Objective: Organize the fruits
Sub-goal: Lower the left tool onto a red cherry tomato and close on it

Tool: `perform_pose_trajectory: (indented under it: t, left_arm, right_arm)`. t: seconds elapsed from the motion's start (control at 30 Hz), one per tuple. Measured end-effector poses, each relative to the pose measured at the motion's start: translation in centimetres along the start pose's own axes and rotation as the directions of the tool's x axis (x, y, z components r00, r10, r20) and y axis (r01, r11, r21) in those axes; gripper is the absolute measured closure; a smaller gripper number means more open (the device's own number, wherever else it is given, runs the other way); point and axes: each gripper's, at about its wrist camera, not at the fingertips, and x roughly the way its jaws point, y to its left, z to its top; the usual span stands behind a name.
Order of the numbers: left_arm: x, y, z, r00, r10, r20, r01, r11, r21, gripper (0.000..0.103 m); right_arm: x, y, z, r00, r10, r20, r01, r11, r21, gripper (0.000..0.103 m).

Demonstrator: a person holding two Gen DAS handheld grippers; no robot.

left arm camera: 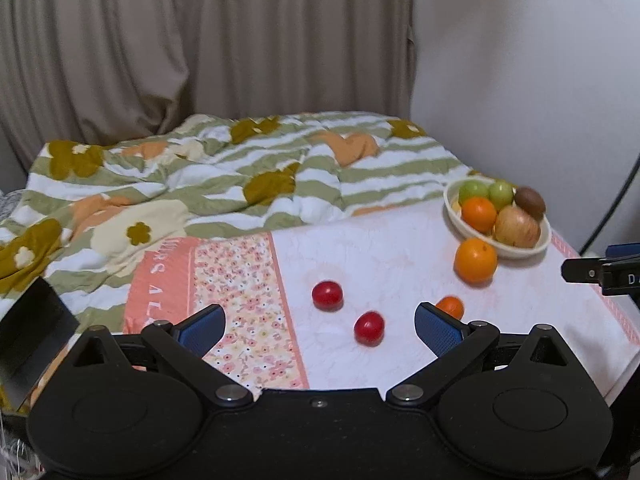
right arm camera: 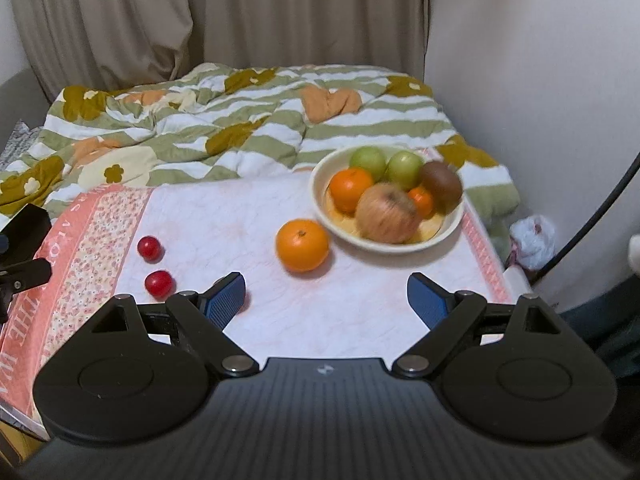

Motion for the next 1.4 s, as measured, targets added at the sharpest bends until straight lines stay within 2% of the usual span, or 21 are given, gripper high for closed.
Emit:
perform_pose_trajectory:
  t: [0.27,0.53,0.7,0.77,1.0,1.07,1.1,1.3,1.4]
  left_arm:
    - [4.6,1.1,-1.0,0.994,-0.084,-0.073,0.089,0.994,0.062,0.001]
    - [8.8,0.0,-1.8,0.987,-0.132,-0.087,0.142,0.982,0.126,0.003]
    - [11.4,-1.4,-2.3,0.982,-0.152,-0.11,0.17,0.969,0.179,0.017]
    - [12.2,-1.8,-2.5,0.98,-0.156,-0.123,0.177,0.966,0.186,0.028]
    - [13.6,-2.8,-3.0,0.976,-0.173,-0.134,0.199,0.957,0.212,0.044]
    - [13.5,-3.0,-2.9,0.975,-0.18,-0.131,0.205,0.954,0.22,0.064]
    - [13.5,-3.2,-2.9,0.975,-0.177,-0.131,0.203,0.953,0.226,0.069]
    - [13.5,-3.4,-2.9,0.977,-0.164,-0.135,0.193,0.95,0.246,0.07]
    - [13.5,-3.3,-2.9,0.978,-0.16,-0.136,0.189,0.951,0.244,0.07]
  right_arm:
    - [3.7,2.9,-2.6,0.999,-0.009,-0.052,0.009,1.0,0.004,0.0]
    - [6.8,4.0,-3.6,0.998,0.023,-0.05,-0.024,0.999,-0.028,0.0]
    - [8.8,4.1,-3.5,0.997,0.049,-0.063,-0.051,0.998,-0.04,0.003]
    - [9.4,4.1,-3.5,0.996,0.059,-0.06,-0.062,0.997,-0.054,0.003]
    - [10.6,4.8,-3.2,0.993,0.106,-0.048,-0.11,0.989,-0.103,0.003]
    - [11.0,5.0,-3.1,0.992,0.114,-0.055,-0.119,0.986,-0.113,0.007]
    - [11.2,5.1,-3.0,0.991,0.121,-0.06,-0.127,0.985,-0.117,0.01]
    - [12.2,5.8,-2.8,0.987,0.143,-0.075,-0.152,0.977,-0.146,0.024]
    - [12.5,6.1,-2.8,0.985,0.156,-0.076,-0.166,0.974,-0.154,0.027]
